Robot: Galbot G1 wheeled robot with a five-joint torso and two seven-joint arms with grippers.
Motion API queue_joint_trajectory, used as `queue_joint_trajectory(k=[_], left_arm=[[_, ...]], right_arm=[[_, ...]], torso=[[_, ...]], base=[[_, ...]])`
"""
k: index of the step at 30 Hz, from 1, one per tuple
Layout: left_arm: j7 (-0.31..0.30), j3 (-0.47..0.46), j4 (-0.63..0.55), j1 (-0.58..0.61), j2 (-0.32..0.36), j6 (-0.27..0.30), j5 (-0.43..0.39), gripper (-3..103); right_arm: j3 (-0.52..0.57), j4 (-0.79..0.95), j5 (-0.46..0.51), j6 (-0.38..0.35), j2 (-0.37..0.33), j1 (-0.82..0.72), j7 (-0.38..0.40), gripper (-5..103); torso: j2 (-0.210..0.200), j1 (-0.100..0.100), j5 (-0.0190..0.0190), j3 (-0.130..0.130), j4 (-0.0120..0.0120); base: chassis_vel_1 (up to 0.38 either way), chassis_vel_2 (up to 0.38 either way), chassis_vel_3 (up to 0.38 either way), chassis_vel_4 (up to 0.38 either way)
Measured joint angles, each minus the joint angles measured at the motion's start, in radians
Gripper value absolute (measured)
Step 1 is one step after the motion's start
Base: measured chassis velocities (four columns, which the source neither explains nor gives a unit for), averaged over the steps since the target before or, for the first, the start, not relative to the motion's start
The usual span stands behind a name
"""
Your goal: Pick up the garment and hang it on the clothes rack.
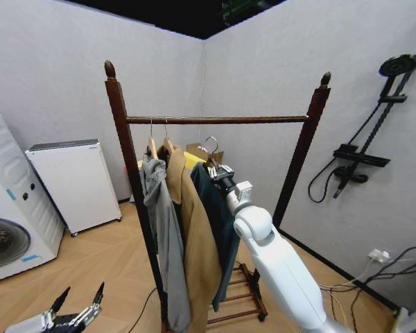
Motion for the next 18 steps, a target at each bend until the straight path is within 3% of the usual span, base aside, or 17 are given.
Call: queue_joint_trajectory(k=[10, 15, 17, 18], left_arm=[[0.0, 0.0, 0.0, 0.0, 0.0, 0.0, 0.0, 100], [0.0, 0.0, 0.0, 0.0, 0.0, 0.0, 0.0, 100], [0.0, 0.0, 0.0, 0.0, 0.0, 0.0, 0.0, 100], [0.0, 0.0, 0.0, 0.0, 0.0, 0.0, 0.0, 100]], right_arm=[[0.02, 0.064, 0.146, -0.029, -0.12, 0.069, 0.011, 9], [-0.052, -0.052, 0.182, -0.027, -0.09, 0.221, 0.019, 9], [-0.08, -0.115, 0.177, -0.044, -0.02, 0.265, 0.034, 9], [-0.08, -0.115, 0.177, -0.044, -0.02, 0.265, 0.034, 9]], torso=[[0.0, 0.0, 0.0003, 0.0, -0.0005], [0.0, 0.0, -0.0002, 0.0, -0.0001], [0.0, 0.0, -0.0002, 0.0, 0.0003], [0.0, 0.0, -0.0002, 0.0, 0.0003]], base=[[0.0, 0.0, 0.0, 0.0], [0.0, 0.0, 0.0, 0.0], [0.0, 0.0, 0.0, 0.0], [0.0, 0.0, 0.0, 0.0]])
